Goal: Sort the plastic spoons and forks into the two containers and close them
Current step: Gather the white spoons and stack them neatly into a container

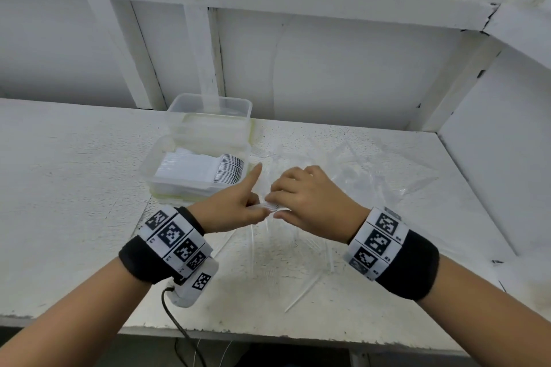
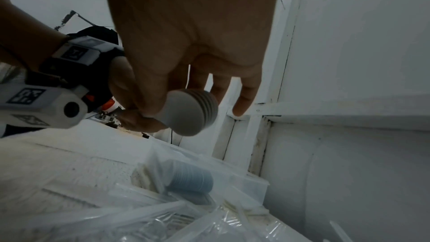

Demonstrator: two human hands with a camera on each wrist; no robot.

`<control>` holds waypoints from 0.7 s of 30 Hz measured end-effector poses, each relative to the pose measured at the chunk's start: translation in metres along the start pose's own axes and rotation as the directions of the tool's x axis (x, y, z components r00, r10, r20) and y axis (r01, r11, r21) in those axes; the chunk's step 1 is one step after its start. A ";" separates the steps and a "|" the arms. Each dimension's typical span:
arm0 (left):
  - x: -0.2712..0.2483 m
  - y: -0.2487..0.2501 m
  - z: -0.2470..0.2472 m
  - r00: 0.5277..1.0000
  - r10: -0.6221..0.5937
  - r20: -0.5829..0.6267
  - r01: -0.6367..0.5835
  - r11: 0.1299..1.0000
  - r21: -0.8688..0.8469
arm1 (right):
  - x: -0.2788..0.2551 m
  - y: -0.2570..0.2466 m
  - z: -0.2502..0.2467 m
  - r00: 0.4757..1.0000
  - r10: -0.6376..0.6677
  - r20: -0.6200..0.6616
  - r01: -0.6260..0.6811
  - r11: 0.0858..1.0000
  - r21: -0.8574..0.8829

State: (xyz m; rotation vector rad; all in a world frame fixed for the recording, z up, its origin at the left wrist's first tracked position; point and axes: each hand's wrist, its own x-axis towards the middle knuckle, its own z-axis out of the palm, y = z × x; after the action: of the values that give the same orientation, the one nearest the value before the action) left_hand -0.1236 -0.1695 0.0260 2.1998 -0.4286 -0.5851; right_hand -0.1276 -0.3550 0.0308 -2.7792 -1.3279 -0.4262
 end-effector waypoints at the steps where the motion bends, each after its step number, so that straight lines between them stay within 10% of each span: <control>1: 0.000 -0.002 -0.001 1.000 0.006 0.005 -0.006 1.000 0.025 | 0.002 -0.001 0.002 1.000 -0.005 0.002 0.005 1.000 0.022; 8: -0.013 -0.017 -0.051 0.982 0.016 -0.187 0.008 0.992 0.128 | 0.023 0.006 0.010 0.996 0.074 0.056 -0.082 0.986 0.144; 14: -0.009 -0.075 -0.132 0.749 -0.170 -0.640 0.216 0.976 -0.006 | 0.074 0.023 0.001 0.948 0.284 0.145 -0.312 0.923 0.227; 21: 0.013 -0.120 -0.163 0.725 -0.485 -0.489 0.445 0.872 -0.204 | 0.152 0.037 0.029 0.908 0.339 0.247 -0.400 0.875 0.271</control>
State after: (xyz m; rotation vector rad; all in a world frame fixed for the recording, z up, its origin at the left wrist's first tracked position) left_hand -0.0122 -0.0001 0.0222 2.2818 0.4535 -0.2127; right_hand -0.0016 -0.2589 0.0460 -2.7500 -0.7595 0.0728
